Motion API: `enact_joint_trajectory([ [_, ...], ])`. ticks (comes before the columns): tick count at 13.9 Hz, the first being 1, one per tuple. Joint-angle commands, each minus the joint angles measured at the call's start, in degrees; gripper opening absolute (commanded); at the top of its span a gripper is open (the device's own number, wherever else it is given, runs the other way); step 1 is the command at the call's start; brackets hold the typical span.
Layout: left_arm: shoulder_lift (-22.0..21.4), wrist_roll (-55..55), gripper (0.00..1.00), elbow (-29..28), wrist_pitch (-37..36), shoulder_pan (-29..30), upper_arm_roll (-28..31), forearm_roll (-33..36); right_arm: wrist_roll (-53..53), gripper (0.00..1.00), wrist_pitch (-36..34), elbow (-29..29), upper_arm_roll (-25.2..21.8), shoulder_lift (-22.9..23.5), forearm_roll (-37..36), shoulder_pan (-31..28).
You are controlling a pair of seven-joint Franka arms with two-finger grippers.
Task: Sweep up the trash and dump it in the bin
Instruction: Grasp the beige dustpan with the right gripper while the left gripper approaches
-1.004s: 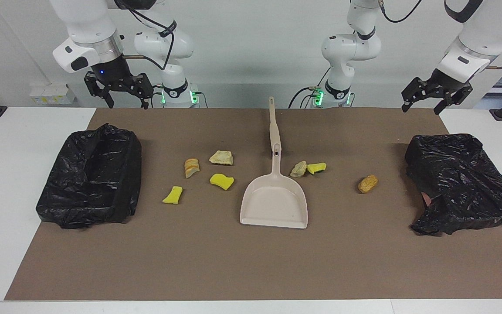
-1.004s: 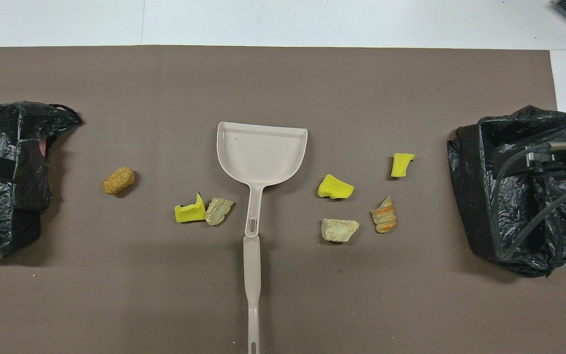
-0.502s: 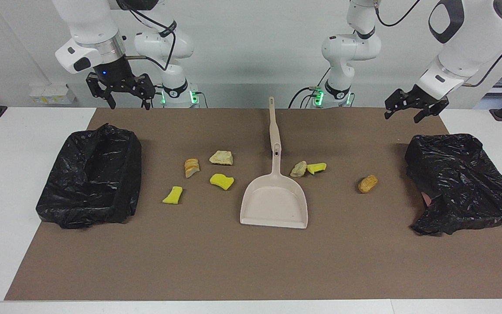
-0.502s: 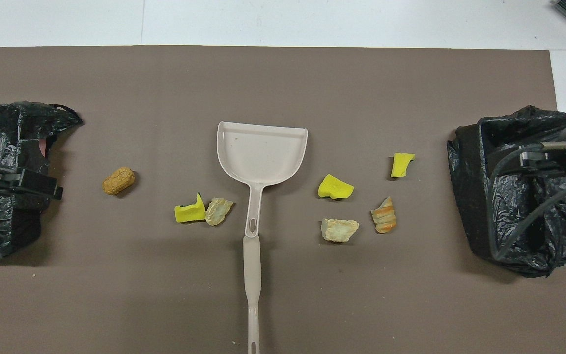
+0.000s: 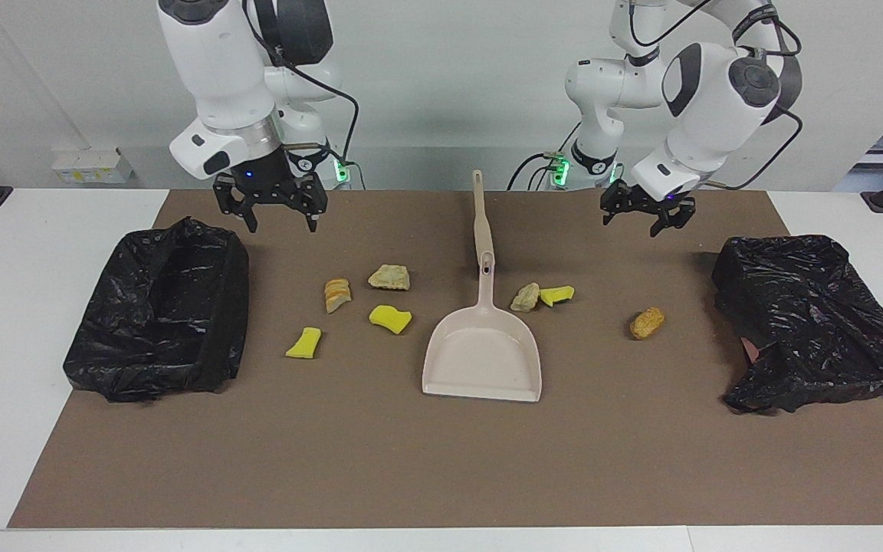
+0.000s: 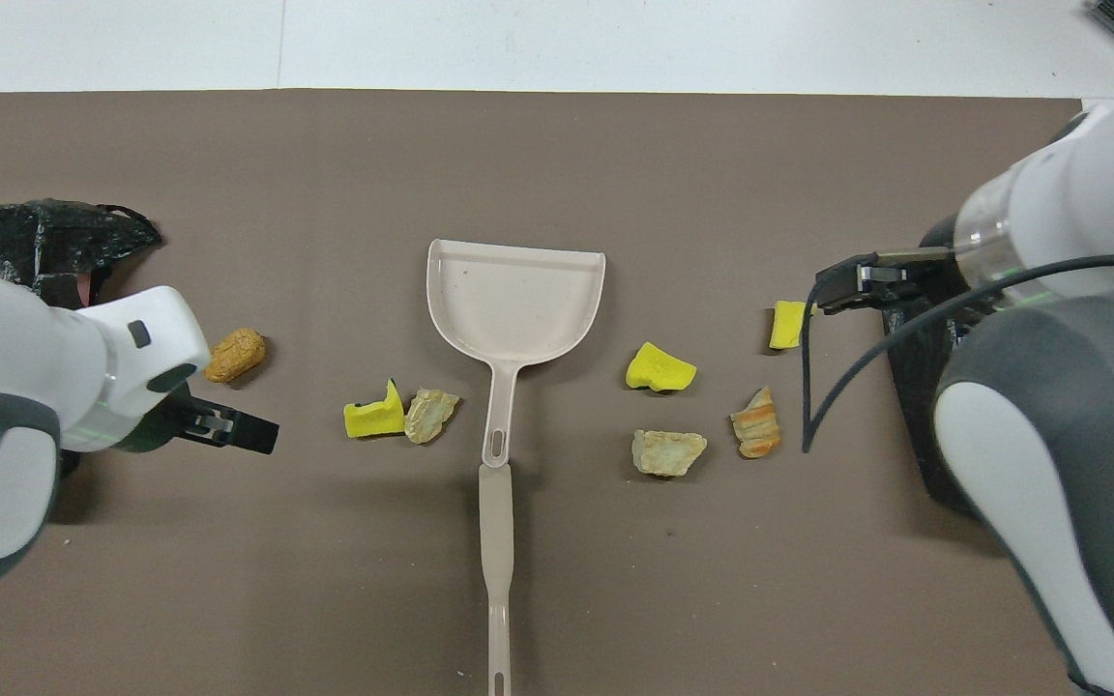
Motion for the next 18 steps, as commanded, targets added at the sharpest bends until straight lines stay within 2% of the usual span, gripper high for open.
enact_joint_trajectory([
  [1,-7.3,-3.2,1.0,-12.0,7.8,-5.0,0.9,-1.0,6.9,1.0,2.7,-0.1,0.0,2.3,0.5,3.9],
  [5,-8.1,-15.2,1.0,-16.6,13.3,-15.6,0.9,-1.0,15.9,1.0,9.4,-0.1,0.0,8.9,-0.4,12.2],
  [9,-6.0,-27.7,1.0,-22.6,24.3,-27.3,0.9,-1.0,23.7,1.0,13.6,0.7,-0.2,15.2,-0.4,19.2],
  [11,-5.6,-32.4,1.0,-24.2,27.1,-31.8,0.9,-1.0,25.4,1.0,14.0,2.0,0.0,17.4,-0.6,20.3],
  [13,-3.5,-36.8,1.0,-24.3,28.8,-35.4,0.6,-1.0,25.6,1.0,15.3,2.6,-0.3,20.1,-0.6,24.1],
  [15,-0.9,-40.9,1.0,-24.3,30.9,-39.0,0.6,-0.9,26.1,1.0,16.7,3.2,-0.3,22.9,-0.7,25.4],
  [18,-1.5,-43.7,1.0,-25.0,30.1,-40.1,0.1,-0.9,26.6,0.99,18.4,3.6,0.0,24.6,-0.5,26.6],
])
